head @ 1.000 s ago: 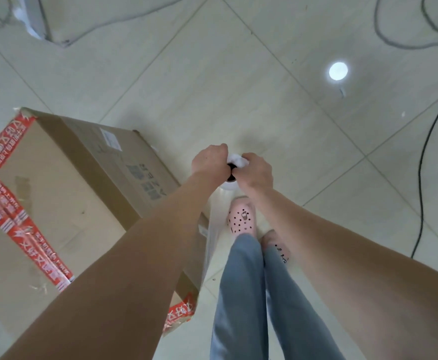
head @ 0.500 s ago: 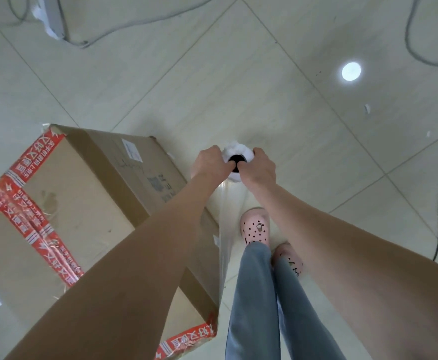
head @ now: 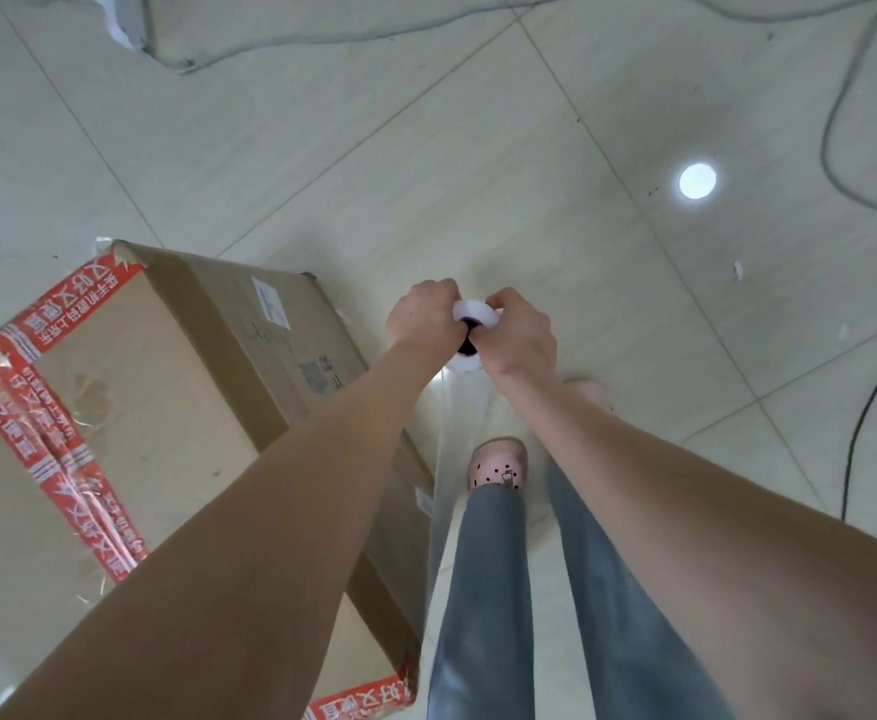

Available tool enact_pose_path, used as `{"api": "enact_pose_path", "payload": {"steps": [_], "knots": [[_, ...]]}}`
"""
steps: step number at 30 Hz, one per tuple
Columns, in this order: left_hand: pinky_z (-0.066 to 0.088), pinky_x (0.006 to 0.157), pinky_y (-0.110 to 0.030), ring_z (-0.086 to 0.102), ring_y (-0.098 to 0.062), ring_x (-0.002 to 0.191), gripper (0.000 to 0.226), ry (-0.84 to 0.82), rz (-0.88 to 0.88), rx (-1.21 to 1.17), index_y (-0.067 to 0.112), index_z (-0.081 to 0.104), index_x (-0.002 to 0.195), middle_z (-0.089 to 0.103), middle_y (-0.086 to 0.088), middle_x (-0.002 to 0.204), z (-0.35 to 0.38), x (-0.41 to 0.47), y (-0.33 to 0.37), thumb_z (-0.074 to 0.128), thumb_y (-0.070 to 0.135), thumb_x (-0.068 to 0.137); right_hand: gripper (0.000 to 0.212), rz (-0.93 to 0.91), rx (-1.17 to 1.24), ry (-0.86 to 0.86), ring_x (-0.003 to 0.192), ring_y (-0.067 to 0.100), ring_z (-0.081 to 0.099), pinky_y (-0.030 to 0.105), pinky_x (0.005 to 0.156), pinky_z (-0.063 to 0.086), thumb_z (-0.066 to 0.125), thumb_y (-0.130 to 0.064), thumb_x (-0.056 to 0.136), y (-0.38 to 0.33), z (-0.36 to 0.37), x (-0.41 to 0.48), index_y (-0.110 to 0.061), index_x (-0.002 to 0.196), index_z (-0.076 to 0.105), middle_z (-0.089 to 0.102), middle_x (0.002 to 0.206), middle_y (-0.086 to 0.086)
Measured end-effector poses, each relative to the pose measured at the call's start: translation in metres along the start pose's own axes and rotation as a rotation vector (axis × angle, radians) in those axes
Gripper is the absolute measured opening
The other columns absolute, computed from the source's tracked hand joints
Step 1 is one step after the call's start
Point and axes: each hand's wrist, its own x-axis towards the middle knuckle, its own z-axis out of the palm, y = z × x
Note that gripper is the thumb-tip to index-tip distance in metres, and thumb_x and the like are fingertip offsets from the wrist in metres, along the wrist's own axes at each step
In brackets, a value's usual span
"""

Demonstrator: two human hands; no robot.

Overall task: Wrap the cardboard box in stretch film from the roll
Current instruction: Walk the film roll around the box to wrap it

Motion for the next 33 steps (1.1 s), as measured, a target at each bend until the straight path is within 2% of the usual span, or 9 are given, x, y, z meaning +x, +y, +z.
{"api": "enact_pose_path", "payload": {"steps": [6,10,13,16,18,22,26,30,33], "knots": [[0.039,0.057,-0.028,0.060,-0.027,0.077,0.016,0.092,-0.284,-0.285,0.012,0.052,0.086,0.062,-0.006,0.085,-0.016,0.010,-0.012,0.059,0.024,0.079,0.034,-0.229,-0.165,0.042,0.098,0.026,0.058,0.029,0.071,0.040,0.049,-0.011,0.084,-0.039,-0.005,0.023,-0.021,0.116,0.059,0.060,0.112,0.003],[0.042,0.060,-0.029,0.061,-0.028,0.078,0.022,0.121,-0.442,-0.366,0.010,0.054,0.089,0.063,-0.008,0.089,-0.024,0.011,-0.028,0.061,0.029,0.081,0.041,-0.114,-0.112,-0.074,0.096,0.026,0.056,0.027,0.072,0.036,0.057,-0.017,0.085,-0.055,0.005,0.029,-0.018,0.125,0.049,0.057,0.117,0.008],[0.039,0.059,-0.029,0.055,-0.026,0.076,0.022,0.089,-0.439,-0.281,0.011,0.054,0.094,0.059,-0.006,0.088,-0.031,0.016,-0.034,0.060,0.028,0.082,0.039,-0.097,-0.062,-0.098,0.094,0.024,0.057,0.026,0.070,0.037,0.056,-0.016,0.086,-0.062,0.009,0.032,-0.021,0.125,0.053,0.061,0.115,0.006],[0.040,0.059,-0.029,0.059,-0.028,0.083,0.026,0.072,-0.318,-0.183,0.017,0.055,0.108,0.060,-0.004,0.090,-0.040,0.026,-0.034,0.056,0.017,0.082,0.033,-0.175,-0.154,-0.108,0.099,0.027,0.060,0.028,0.071,0.043,0.055,-0.010,0.082,-0.074,0.011,0.034,-0.021,0.113,0.061,0.065,0.106,0.004],[0.037,0.054,-0.025,0.061,-0.028,0.083,0.024,0.053,-0.270,-0.108,0.020,0.059,0.099,0.058,0.000,0.080,-0.046,0.034,-0.034,0.051,0.013,0.078,0.031,-0.230,-0.226,-0.106,0.095,0.027,0.062,0.032,0.075,0.048,0.054,-0.008,0.079,-0.083,0.012,0.036,-0.019,0.106,0.065,0.068,0.099,0.004],[0.039,0.055,-0.026,0.056,-0.026,0.072,0.021,0.096,-0.342,-0.157,0.018,0.061,0.097,0.059,-0.002,0.082,-0.055,0.045,-0.043,0.047,0.015,0.082,0.033,-0.324,-0.327,-0.079,0.094,0.027,0.063,0.036,0.081,0.051,0.054,-0.009,0.079,-0.100,0.013,0.043,-0.018,0.107,0.066,0.069,0.101,0.004],[0.040,0.059,-0.029,0.054,-0.027,0.075,0.019,0.188,-0.417,-0.277,0.012,0.058,0.100,0.060,-0.005,0.086,-0.058,0.045,-0.052,0.053,0.017,0.082,0.037,-0.349,-0.273,-0.059,0.099,0.026,0.061,0.030,0.078,0.046,0.052,-0.011,0.082,-0.112,0.018,0.052,-0.023,0.115,0.062,0.066,0.107,0.003],[0.039,0.063,-0.030,0.059,-0.030,0.087,0.022,0.229,-0.582,-0.429,0.007,0.056,0.101,0.063,-0.012,0.098,-0.066,0.044,-0.066,0.056,0.022,0.085,0.035,-0.248,-0.169,-0.182,0.085,0.023,0.055,0.027,0.069,0.038,0.056,-0.019,0.084,-0.124,0.030,0.056,-0.023,0.118,0.054,0.060,0.102,0.002],[0.039,0.063,-0.031,0.057,-0.028,0.085,0.024,0.127,-0.586,-0.397,0.006,0.055,0.101,0.063,-0.012,0.101,-0.076,0.046,-0.076,0.059,0.024,0.086,0.026,-0.172,-0.100,-0.214,0.081,0.024,0.053,0.027,0.067,0.039,0.056,-0.016,0.083,-0.132,0.038,0.059,-0.022,0.108,0.056,0.053,0.093,0.000]]}}
